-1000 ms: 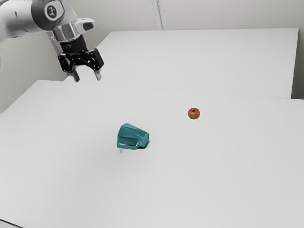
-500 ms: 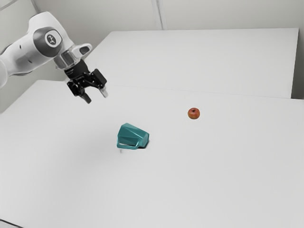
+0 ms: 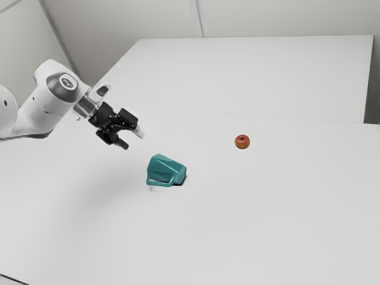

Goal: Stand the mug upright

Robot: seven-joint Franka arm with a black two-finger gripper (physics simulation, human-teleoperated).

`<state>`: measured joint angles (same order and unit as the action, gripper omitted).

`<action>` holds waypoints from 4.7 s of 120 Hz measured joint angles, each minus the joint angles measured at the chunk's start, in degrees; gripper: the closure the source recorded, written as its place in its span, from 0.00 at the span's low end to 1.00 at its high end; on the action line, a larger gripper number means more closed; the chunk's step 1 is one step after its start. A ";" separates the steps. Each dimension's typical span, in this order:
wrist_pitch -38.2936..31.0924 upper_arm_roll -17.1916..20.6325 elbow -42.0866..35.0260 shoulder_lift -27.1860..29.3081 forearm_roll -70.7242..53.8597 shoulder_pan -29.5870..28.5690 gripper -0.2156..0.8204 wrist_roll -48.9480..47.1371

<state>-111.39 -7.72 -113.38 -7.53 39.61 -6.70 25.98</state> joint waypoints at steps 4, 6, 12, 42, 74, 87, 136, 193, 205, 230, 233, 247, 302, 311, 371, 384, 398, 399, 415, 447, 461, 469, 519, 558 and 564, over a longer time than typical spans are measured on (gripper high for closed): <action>-0.40 -0.23 -0.64 -0.22 1.36 -0.16 0.23 1.13; -0.60 -0.32 -0.92 -0.36 2.04 -0.27 0.23 1.72; -1.20 -0.49 -1.76 -0.66 3.85 -0.49 0.23 3.45; -2.77 -1.73 -7.08 -2.41 14.64 -1.28 0.23 13.10; -3.16 -2.22 -8.08 -5.50 24.21 -1.30 0.23 23.98; -2.87 -2.23 -8.86 -6.07 27.49 -1.30 0.22 28.17; -1.86 -2.21 -11.09 -6.63 33.34 -0.50 0.22 39.43; -2.00 -2.21 -11.01 -7.29 34.27 2.07 0.23 45.40; -2.05 -2.17 -10.94 -7.44 34.29 2.35 0.25 46.17; -2.13 -2.13 -11.00 -7.52 35.42 2.83 0.39 47.33; -2.15 -2.13 -10.99 -7.50 35.47 2.83 0.42 47.45; -2.19 -2.12 -10.90 -7.31 35.62 2.84 0.56 47.92; -2.41 -2.09 -10.23 -6.34 35.12 2.84 0.93 48.02; -2.51 -2.05 -10.22 -5.84 34.94 2.89 0.94 47.88; -2.96 -1.54 -3.58 0.92 11.40 4.29 0.97 41.55; -3.40 -0.63 -1.78 1.75 1.08 4.90 0.97 38.00; -3.99 0.97 -1.04 2.46 -9.25 5.43 0.97 33.54; -4.02 1.05 -1.02 2.54 -9.95 5.48 0.97 33.19; -4.74 2.49 -1.22 4.06 -18.91 6.03 0.97 27.63; -6.40 6.02 -4.52 10.01 -29.31 5.77 0.97 16.75; -8.53 7.42 -7.57 11.31 -32.65 5.84 0.97 12.13; -9.47 8.14 -8.64 11.87 -34.73 6.07 0.97 9.36; -18.16 11.27 -17.05 13.85 -41.54 6.00 0.97 -5.56; -21.33 13.59 -20.21 15.62 -43.53 6.17 0.97 -15.05; -21.70 13.84 -20.61 15.67 -43.58 6.17 0.97 -16.23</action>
<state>-133.09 6.13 -133.99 8.14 -3.96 -0.54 9.75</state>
